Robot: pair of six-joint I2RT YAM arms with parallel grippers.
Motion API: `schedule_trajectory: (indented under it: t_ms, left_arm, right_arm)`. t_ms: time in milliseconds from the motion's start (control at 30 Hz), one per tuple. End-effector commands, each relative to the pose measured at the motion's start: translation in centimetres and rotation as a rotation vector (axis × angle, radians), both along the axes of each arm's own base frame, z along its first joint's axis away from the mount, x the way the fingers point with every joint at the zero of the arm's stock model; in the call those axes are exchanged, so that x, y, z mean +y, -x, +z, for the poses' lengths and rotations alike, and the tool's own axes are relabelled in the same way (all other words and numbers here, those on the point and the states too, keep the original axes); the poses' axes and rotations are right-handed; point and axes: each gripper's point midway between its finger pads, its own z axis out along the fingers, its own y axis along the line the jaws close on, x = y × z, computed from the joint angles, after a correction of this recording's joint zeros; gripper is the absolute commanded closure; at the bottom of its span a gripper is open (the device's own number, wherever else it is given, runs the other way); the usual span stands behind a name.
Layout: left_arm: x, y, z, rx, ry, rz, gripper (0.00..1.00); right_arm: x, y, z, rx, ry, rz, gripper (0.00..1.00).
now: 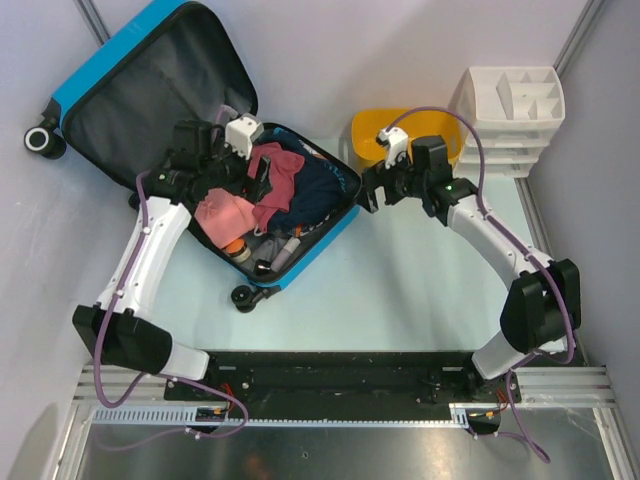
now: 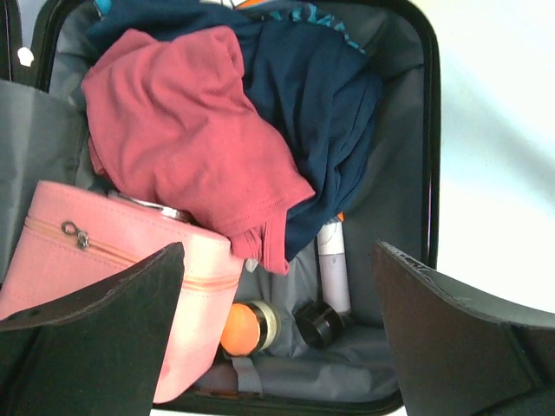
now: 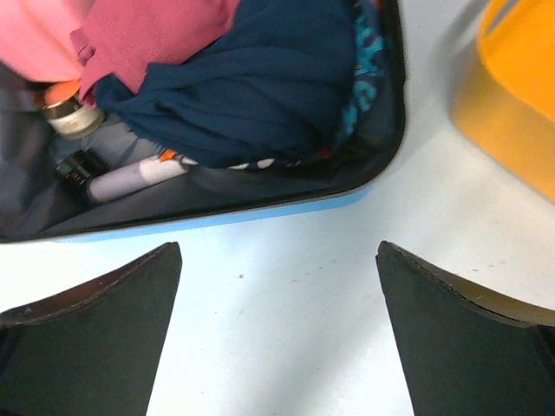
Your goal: Open, take out, and arrange the luggage
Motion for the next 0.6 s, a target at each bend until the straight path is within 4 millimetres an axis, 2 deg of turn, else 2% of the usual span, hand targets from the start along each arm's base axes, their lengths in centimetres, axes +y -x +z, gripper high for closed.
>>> schedule_trajectory:
  t_ms: [0, 33, 100, 133, 200, 233, 367, 400, 433, 467, 500, 533, 567]
  left_arm:
    - [-1.8, 0.2, 3.7, -0.069, 0.057, -0.071, 0.07]
    - [-1.9, 0.2, 3.7, -0.072, 0.055, -0.078, 0.07]
    - [-2.2, 0.4, 3.6, -0.077, 0.05, -0.101, 0.06]
    - [-2.3, 0.6, 2.9, -0.067, 0.038, -0.118, 0.06]
    - [-2.5, 0.9, 2.2, -0.072, 0.005, -0.149, 0.06]
    - [-2.6, 1.1, 1.3, -0.052, 0.005, -0.161, 0.06]
    - [-4.8, 2.7, 0.8, 0.007, 0.105, -0.267, 0.05]
    - [-5.2, 3.0, 0.5, 0.031, 0.127, -0.283, 0.05]
    - [-5.6, 3.3, 0.4, 0.047, 0.148, -0.303, 0.06]
    - [-6.0, 3.5, 0.2, 0.066, 0.167, -0.313, 0.06]
    - [-6.2, 4.0, 0.3, 0.066, 0.18, -0.333, 0.06]
    - [-6.3, 4.2, 0.4, 0.062, 0.181, -0.344, 0.06]
    - [-6.2, 4.3, 0.5, 0.05, 0.173, -0.353, 0.06]
  right_arm:
    - [-2.1, -1.1, 4.6, -0.073, -0.034, -0.071, 0.0]
    - [-3.7, -1.7, 4.7, -0.086, -0.021, -0.094, 0.0]
    - [-5.5, -2.0, 5.2, -0.094, -0.01, -0.121, 0.0]
    - [-6.9, -2.4, 5.1, -0.124, 0.037, -0.116, 0.0]
    - [-7.8, -2.8, 4.5, -0.173, 0.154, -0.069, 0.0]
    - [-8.9, -3.5, 4.2, -0.243, 0.246, -0.034, 0.0]
    - [-10.9, -5.6, 3.3, -0.392, 0.466, 0.091, 0.0]
    - [-11.0, -6.3, 2.4, -0.395, 0.494, 0.112, 0.0]
    - [-11.1, -7.2, 3.1, -0.431, 0.515, 0.122, 0.0]
    - [-11.2, -7.6, 2.4, -0.438, 0.558, 0.165, 0.0]
    - [-11.1, -8.7, 0.8, -0.416, 0.582, 0.195, 0.0]
    - [-11.1, -10.0, 1.6, -0.436, 0.592, 0.188, 0.0]
    - [-11.2, -10.6, 1.0, -0.42, 0.611, 0.205, 0.0]
